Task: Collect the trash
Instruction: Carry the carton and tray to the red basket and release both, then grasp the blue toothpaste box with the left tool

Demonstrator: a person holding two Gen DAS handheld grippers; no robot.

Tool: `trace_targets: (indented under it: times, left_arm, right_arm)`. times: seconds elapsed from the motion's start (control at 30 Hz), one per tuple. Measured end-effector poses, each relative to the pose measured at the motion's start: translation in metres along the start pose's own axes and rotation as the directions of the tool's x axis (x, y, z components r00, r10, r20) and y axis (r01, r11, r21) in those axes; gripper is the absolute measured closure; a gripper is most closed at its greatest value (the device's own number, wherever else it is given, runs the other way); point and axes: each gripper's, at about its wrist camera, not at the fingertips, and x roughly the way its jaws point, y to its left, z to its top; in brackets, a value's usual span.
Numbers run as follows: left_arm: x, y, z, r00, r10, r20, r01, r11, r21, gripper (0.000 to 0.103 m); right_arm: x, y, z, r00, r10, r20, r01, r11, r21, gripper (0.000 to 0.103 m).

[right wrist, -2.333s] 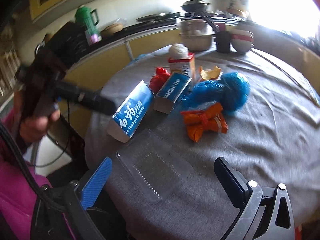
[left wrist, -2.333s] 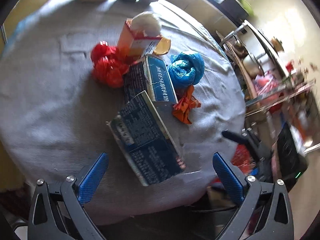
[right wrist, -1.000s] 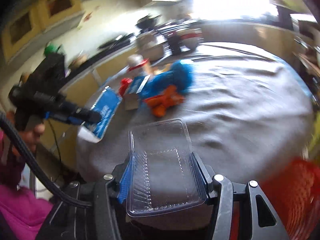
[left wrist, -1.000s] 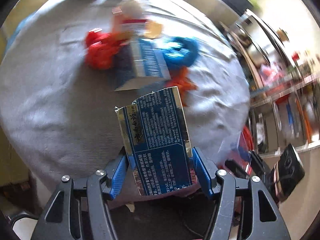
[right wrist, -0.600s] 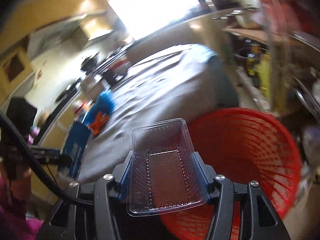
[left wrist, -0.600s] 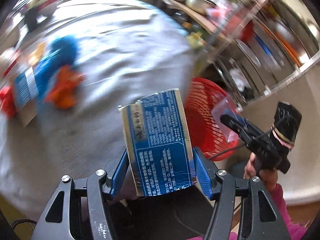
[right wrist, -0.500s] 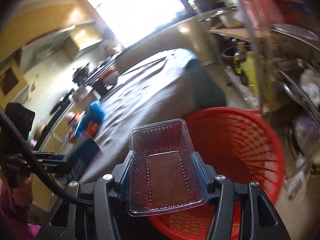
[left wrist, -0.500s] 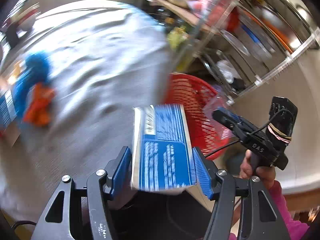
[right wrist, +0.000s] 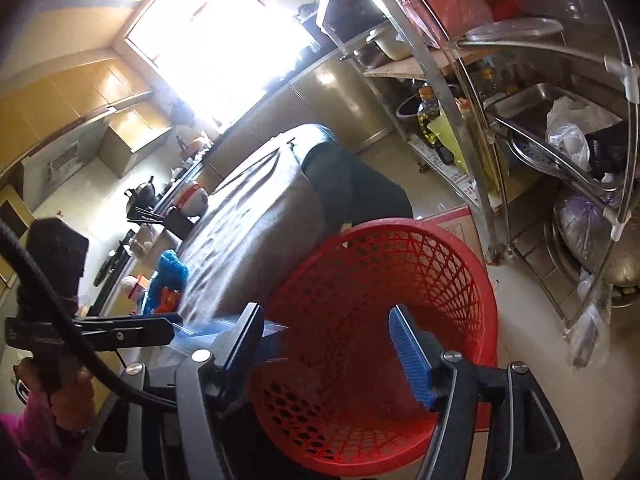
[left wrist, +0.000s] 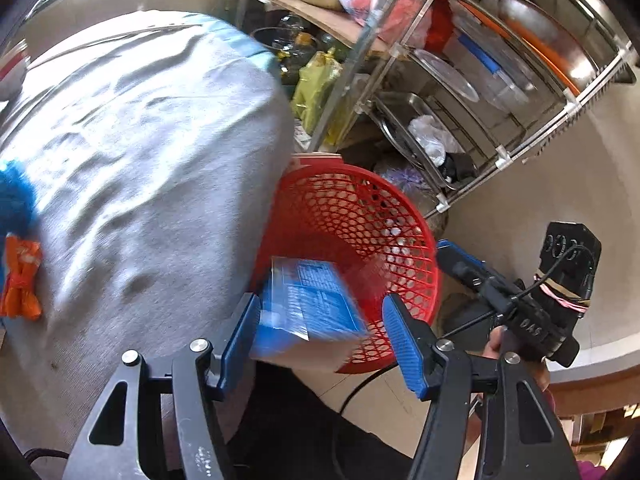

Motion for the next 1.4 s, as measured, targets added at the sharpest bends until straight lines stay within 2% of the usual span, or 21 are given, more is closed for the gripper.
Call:
trace_targets:
  times: [0.23,0.3,0.47,0.6,0.73,0.83,0.9,1.0,1.07,1.17,1.3,1.4]
  left_arm:
    - [-0.029,0.051,-0.012,0.998,-0.017,0.065,0.026,0.990,-0.139,0.038]
    - [-0.041,0.064,-0.019,0.996,0.007,0.090,0.008,0.987,-0.160,0.038]
    - [-0.071,0.102,-0.049,0.981,0.126,0.147,-0.093,0.973,-0.211,0.038]
    - [-0.098,0.139,-0.077,0.953,0.240,0.183,-0.180,0.938,-0.296,0.038]
    - [-0.127,0.177,-0.099,0.909,0.356,0.219,-0.255,0.888,-0.384,0.038]
    - [-0.144,0.202,-0.113,0.878,0.422,0.226,-0.291,0.845,-0.447,0.038]
    - [-0.150,0.218,-0.122,0.869,0.442,0.223,-0.293,0.823,-0.487,0.038]
    - [-0.154,0.236,-0.131,0.869,0.445,0.218,-0.275,0.798,-0.536,0.038]
    - [-0.155,0.245,-0.136,0.875,0.433,0.217,-0.253,0.790,-0.558,0.038]
    - [-0.154,0.249,-0.135,0.886,0.405,0.227,-0.218,0.794,-0.568,0.038]
    - [-0.153,0.247,-0.120,0.903,0.350,0.249,-0.154,0.805,-0.572,0.037]
    - [-0.146,0.246,-0.101,0.903,0.353,0.246,-0.151,0.795,-0.587,0.031]
  right_arm:
    - [0.004,0.022,0.003,1.000,0.024,0.008,-0.023,0.999,-0.039,0.034]
    - [0.007,0.033,0.004,1.000,0.030,0.001,-0.030,0.998,-0.059,0.034]
    - [0.019,0.067,0.009,0.997,0.071,-0.019,-0.072,0.991,-0.112,0.034]
    - [0.040,0.103,0.014,0.992,0.117,-0.053,-0.124,0.979,-0.162,0.034]
    - [0.072,0.147,0.013,0.984,0.145,-0.103,-0.164,0.964,-0.210,0.034]
    - [0.095,0.179,0.007,0.975,0.170,-0.141,-0.198,0.954,-0.225,0.034]
    - [0.108,0.196,0.000,0.966,0.196,-0.169,-0.231,0.947,-0.222,0.034]
    - [0.126,0.219,-0.014,0.954,0.202,-0.220,-0.253,0.938,-0.238,0.034]
    - [0.134,0.230,-0.022,0.949,0.201,-0.242,-0.261,0.933,-0.248,0.035]
    - [0.141,0.238,-0.029,0.944,0.198,-0.263,-0.266,0.930,-0.253,0.041]
    - [0.148,0.243,-0.033,0.943,0.186,-0.275,-0.257,0.934,-0.249,0.043]
    - [0.151,0.242,-0.035,0.943,0.180,-0.281,-0.250,0.938,-0.239,0.043]
